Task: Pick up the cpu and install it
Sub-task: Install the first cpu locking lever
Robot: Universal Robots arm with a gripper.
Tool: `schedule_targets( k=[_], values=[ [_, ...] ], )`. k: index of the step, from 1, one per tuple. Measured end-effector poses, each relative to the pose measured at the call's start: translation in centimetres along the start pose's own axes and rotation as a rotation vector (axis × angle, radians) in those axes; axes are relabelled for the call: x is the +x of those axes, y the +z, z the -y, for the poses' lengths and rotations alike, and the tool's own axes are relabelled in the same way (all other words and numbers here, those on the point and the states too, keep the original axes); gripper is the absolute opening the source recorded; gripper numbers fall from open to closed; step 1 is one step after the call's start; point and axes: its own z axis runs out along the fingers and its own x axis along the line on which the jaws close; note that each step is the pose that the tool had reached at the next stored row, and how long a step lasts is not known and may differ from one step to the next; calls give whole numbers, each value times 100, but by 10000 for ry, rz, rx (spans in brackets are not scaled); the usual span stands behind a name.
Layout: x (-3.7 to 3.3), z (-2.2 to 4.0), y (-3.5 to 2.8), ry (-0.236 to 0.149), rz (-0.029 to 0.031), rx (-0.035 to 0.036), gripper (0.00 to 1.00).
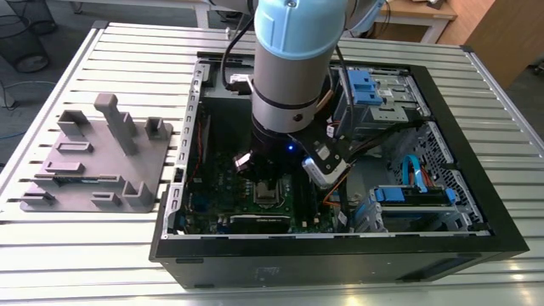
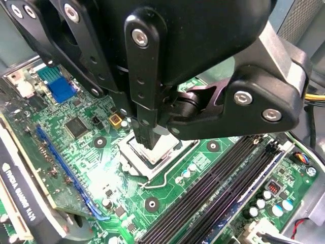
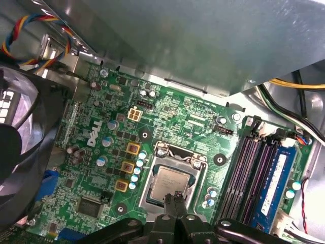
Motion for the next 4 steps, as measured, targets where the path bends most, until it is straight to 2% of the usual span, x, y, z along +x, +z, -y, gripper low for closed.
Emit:
schedule_targets(
  k=[4],
  values=[
    [0, 0, -12, 0, -2, 3, 11]
  ],
)
